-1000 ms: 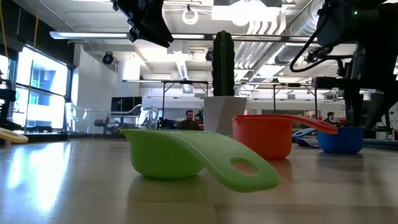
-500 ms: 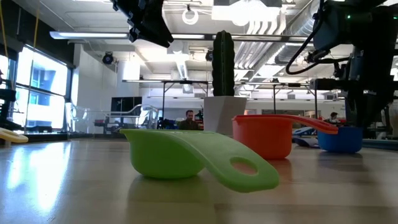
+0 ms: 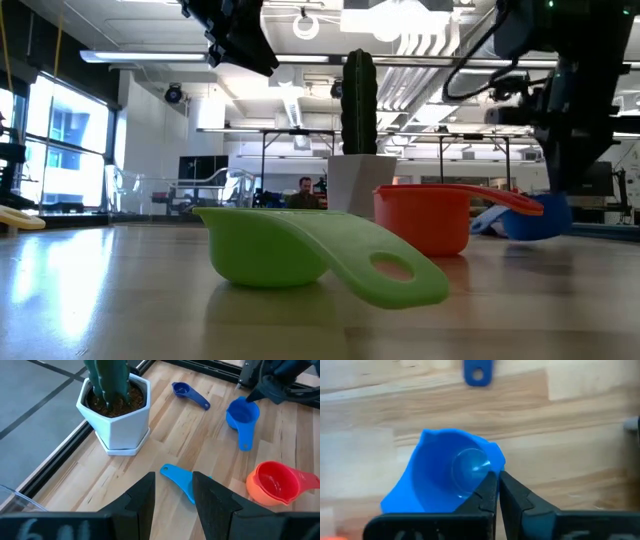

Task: Nest measuring cups in basket
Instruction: Stack the blue measuring cup on the red measuring cup

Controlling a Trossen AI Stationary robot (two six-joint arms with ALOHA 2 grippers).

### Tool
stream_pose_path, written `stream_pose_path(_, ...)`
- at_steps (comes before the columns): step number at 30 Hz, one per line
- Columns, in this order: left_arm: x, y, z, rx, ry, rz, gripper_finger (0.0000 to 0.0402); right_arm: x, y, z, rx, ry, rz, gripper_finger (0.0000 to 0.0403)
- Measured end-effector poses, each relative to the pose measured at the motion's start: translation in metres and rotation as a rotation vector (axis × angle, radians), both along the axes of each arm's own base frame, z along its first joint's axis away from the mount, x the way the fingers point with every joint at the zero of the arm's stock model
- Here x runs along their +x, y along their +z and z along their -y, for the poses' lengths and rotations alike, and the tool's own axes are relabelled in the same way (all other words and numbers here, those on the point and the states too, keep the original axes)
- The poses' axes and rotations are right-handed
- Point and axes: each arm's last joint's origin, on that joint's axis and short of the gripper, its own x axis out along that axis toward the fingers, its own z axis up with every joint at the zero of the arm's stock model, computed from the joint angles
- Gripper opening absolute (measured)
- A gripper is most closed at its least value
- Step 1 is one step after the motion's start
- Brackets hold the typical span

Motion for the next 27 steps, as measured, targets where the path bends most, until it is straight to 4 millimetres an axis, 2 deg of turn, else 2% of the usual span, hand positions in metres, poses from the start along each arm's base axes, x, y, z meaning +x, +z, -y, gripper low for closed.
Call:
stream_pose_path(6,0.0,0.0,0.0,-0.002,-0.003,0.0,0.0122,0.0,0.005,0.0,0.022,0.014,-0.03,0.0)
stream_pose_path(16,0.0,0.0,0.0,0.023,-0.023,-0.011,0.0122,0.008,-0.008,-0.001,0.114,-0.023,-0.089,0.0)
stream_pose_path(27,0.0,0.0,0.0,0.023,-0.024,-0.011,0.0122,0.009,-0.008,-0.002,0.114,-0.033,-0.077,0.0003)
